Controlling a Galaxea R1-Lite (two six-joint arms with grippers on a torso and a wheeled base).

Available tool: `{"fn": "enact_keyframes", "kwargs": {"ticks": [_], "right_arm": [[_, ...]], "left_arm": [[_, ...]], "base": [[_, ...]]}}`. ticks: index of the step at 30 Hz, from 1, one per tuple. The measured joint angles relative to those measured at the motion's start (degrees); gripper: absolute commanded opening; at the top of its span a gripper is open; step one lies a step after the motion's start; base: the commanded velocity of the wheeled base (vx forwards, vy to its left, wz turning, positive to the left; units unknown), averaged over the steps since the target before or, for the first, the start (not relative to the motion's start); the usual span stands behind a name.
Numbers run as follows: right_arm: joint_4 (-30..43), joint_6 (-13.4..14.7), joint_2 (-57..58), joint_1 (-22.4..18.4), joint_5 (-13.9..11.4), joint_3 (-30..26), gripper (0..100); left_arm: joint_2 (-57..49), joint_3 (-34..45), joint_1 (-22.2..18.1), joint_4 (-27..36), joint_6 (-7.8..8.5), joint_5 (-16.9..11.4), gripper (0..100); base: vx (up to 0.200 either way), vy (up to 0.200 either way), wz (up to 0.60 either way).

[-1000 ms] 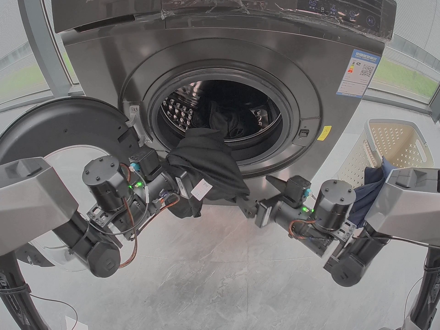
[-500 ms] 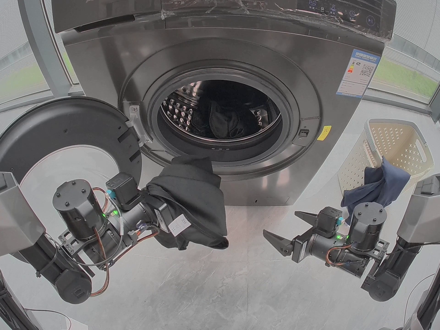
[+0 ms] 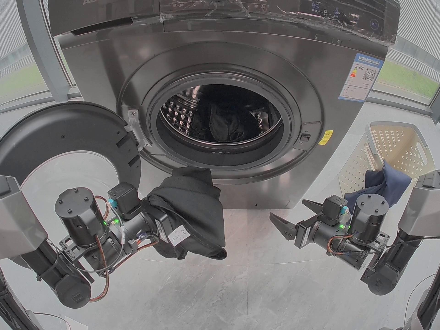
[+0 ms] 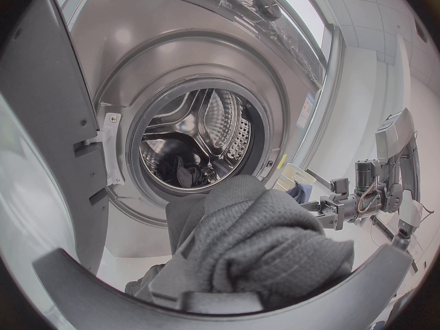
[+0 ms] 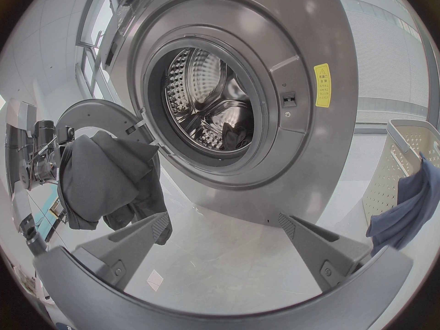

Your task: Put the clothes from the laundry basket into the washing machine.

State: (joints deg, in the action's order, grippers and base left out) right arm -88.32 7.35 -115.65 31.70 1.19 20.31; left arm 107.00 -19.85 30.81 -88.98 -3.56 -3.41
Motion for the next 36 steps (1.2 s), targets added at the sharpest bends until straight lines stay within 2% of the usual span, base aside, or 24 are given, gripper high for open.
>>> {"fn": "enact_keyframes", "kwargs": {"ticks": [8,14,21,25,36], "right_arm": [[-0.02,0.22,0.05,0.39,0.13,0.16,100],[0.07,0.22,0.11,0.79,0.06,-0.37,100],[0.07,0.22,0.13,3.15,-0.07,-1.43,100],[0.05,0.28,0.13,3.89,-0.05,-1.62,100],[0.02,0.30,0.41,5.16,-0.07,-2.40,100]], "left_arm": [[0.77,-0.16,1.30,0.00,-0.13,0.02,0],[0.96,-0.18,2.01,-0.02,-0.18,0.02,0],[1.66,-1.71,3.04,-0.02,-0.24,0.18,0],[3.41,-5.62,3.56,0.00,-0.16,1.07,0],[12.87,-23.98,3.23,0.11,-0.73,2.88,0]], "base": [[0.200,0.000,0.00],[0.000,0.000,0.00],[0.000,0.000,0.00],[0.000,0.000,0.00],[0.000,0.000,0.00]]}}
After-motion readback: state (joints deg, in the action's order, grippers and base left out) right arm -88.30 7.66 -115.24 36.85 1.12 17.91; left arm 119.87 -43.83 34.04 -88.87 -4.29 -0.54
